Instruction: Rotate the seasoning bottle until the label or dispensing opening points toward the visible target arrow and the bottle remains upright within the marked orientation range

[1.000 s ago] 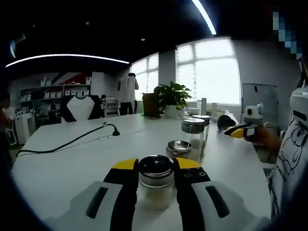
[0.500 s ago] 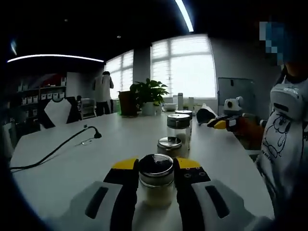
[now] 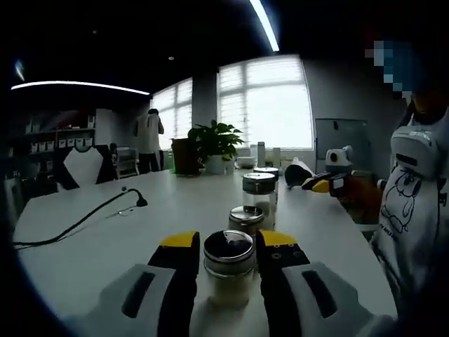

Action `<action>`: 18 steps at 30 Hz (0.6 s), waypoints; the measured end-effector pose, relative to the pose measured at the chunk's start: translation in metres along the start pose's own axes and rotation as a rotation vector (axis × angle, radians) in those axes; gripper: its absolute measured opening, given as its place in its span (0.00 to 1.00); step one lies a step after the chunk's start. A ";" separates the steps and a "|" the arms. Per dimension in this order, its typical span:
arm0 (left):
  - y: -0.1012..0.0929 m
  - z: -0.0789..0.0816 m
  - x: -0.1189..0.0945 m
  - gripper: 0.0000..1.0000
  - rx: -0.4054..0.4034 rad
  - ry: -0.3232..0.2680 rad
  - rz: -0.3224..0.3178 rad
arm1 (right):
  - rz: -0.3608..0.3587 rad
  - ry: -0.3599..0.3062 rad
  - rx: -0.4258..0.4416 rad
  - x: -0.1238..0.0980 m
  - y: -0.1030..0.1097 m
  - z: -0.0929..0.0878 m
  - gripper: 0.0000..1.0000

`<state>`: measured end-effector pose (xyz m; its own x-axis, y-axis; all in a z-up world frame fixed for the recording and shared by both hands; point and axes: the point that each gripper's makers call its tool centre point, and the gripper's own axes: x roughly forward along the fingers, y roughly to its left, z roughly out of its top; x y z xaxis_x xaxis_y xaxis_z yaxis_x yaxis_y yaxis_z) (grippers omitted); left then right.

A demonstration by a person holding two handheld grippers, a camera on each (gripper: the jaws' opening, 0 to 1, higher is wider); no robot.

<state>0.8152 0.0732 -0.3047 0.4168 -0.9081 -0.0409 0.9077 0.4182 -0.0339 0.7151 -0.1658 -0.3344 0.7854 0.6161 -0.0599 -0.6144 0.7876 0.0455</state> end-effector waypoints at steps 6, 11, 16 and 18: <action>0.006 0.014 -0.010 0.40 -0.030 -0.055 0.162 | -0.005 0.002 0.009 0.000 -0.002 -0.002 0.15; 0.010 0.005 -0.015 0.38 -0.087 -0.038 0.252 | 0.028 -0.043 0.050 0.001 0.004 0.007 0.15; 0.009 0.004 -0.018 0.42 -0.084 -0.035 0.317 | 0.034 -0.045 0.051 0.004 0.006 0.007 0.15; 0.010 0.005 -0.020 0.43 -0.103 -0.052 0.336 | 0.038 -0.045 0.056 0.004 0.008 0.007 0.15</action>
<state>0.8166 0.0952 -0.2989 0.6958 -0.7181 -0.0160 0.7109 0.6916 -0.1279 0.7143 -0.1574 -0.3278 0.7650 0.6439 -0.0120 -0.6397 0.7618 0.1023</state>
